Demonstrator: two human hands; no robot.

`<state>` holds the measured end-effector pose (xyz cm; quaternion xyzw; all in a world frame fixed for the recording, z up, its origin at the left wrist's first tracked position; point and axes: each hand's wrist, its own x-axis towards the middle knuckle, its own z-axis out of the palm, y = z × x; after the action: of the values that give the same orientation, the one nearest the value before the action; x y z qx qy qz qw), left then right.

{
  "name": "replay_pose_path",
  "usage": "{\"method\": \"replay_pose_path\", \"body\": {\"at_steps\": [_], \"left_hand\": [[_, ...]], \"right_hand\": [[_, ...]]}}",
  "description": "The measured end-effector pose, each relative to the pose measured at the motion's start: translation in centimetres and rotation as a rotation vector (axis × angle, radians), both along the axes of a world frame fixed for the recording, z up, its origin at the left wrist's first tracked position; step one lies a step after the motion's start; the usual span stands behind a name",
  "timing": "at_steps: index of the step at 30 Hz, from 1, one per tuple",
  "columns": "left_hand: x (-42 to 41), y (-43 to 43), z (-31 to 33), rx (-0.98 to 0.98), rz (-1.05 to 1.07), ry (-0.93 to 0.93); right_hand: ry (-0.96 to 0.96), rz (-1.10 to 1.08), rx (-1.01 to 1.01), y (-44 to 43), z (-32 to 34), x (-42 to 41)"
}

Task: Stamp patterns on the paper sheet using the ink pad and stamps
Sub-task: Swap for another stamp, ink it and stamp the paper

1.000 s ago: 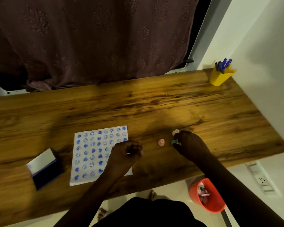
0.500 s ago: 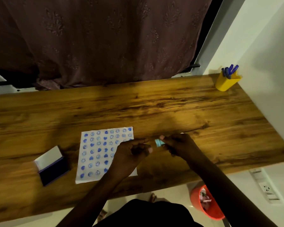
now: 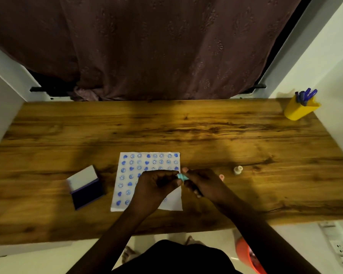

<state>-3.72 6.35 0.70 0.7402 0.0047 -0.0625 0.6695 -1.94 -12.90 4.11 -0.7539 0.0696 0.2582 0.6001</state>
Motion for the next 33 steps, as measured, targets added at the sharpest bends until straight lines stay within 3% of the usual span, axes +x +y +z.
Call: {"method": "replay_pose_path", "body": {"at_steps": [11,22,33], "left_hand": [[-1.1,6.2,0.2,0.026,0.194,0.076],[-4.3,15.7,-0.2,-0.005,0.423,0.106],[-8.3,23.7,-0.6,-0.018,0.612,0.066]], "right_hand": [[-0.072,0.133,0.009,3.7,0.9,1.4],[-0.160,0.304,-0.080,12.7,-0.6,2.4],[-0.510,0.652,-0.387,23.5,-1.7,1.7]]}}
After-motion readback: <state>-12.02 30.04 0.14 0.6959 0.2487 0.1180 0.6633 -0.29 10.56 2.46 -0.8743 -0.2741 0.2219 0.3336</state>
